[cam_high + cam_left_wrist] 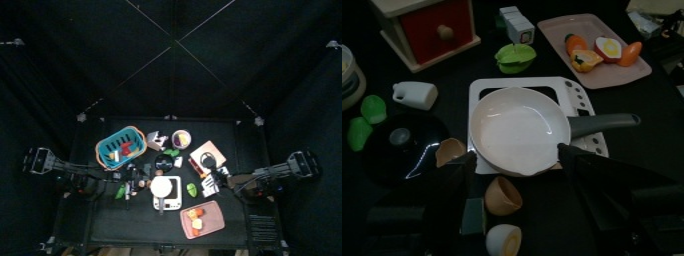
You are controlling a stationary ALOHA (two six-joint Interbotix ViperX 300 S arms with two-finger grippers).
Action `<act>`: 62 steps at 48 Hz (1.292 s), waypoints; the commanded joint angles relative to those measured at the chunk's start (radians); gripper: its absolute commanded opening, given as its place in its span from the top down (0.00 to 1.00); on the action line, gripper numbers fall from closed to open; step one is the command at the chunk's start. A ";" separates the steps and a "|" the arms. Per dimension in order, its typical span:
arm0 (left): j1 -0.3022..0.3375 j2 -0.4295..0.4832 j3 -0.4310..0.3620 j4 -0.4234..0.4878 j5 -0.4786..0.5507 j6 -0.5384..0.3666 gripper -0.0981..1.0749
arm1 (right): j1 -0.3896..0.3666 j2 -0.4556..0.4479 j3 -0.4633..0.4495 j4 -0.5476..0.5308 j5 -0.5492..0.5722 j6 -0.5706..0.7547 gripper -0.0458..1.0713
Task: Place squash half on drawer
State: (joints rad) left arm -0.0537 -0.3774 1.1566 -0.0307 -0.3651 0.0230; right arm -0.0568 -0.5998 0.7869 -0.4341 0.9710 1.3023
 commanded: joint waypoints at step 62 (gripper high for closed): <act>0.008 0.000 0.002 -0.002 -0.011 0.002 0.08 | -0.379 0.075 0.084 0.046 -0.270 -0.199 0.06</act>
State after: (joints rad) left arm -0.0491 -0.3758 1.1674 -0.0307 -0.3651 0.0245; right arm -0.4418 -0.5185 0.8805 -0.3896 0.7072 1.1045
